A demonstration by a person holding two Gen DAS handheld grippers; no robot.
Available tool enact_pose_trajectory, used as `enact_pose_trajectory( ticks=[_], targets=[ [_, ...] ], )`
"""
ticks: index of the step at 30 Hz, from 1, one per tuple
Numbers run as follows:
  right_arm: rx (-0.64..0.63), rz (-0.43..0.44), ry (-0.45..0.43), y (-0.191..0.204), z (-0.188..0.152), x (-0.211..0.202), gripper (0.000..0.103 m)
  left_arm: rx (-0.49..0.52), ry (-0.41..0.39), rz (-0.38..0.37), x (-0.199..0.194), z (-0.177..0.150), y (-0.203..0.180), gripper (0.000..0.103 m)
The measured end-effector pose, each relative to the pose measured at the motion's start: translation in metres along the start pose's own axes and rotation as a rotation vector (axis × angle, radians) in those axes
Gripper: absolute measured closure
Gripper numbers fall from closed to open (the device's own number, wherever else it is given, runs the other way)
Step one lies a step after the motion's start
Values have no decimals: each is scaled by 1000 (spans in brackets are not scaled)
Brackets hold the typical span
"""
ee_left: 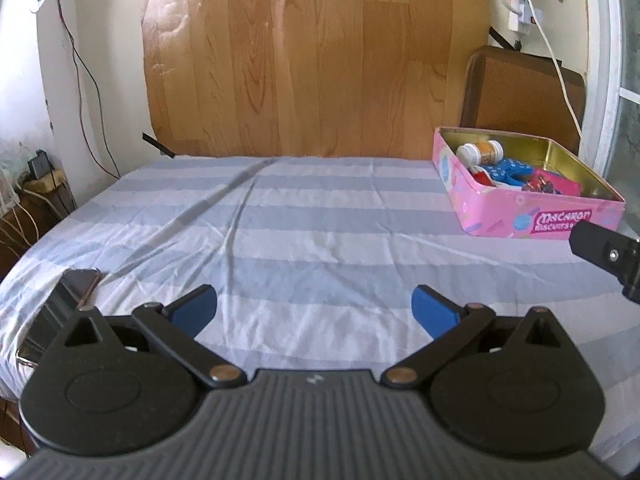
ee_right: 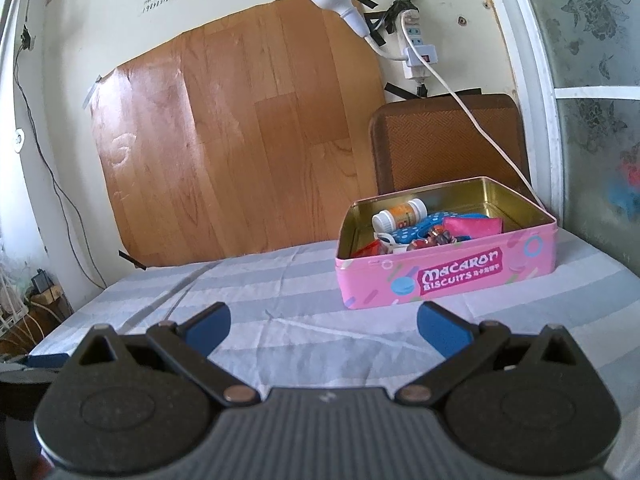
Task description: Organize rigid objects
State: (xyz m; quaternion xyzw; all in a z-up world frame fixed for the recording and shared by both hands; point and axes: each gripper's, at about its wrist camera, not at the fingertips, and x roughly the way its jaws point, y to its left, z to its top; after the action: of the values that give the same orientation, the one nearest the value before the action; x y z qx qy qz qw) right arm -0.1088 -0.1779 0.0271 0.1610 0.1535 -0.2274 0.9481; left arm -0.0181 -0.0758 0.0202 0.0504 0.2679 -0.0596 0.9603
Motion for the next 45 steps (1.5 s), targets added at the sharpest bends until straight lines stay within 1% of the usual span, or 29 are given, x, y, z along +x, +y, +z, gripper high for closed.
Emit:
enact_pose_trajectory(
  ticks=[11,25,36,45],
  targets=[
    [-12,-4,7,5,-2,-2,0,-20,41,-27,4,-3,0,0],
    [-35,1,35,11,-5,3,0,-29,69,-25,9,-4,1,0],
    [-37,-4,50,12,-7,6,0,-33,76,-29,10,-6,-1,0],
    [-40,-7,36,11,-5,4,0,-34,66,-29,9,-7,0,0]
  ],
)
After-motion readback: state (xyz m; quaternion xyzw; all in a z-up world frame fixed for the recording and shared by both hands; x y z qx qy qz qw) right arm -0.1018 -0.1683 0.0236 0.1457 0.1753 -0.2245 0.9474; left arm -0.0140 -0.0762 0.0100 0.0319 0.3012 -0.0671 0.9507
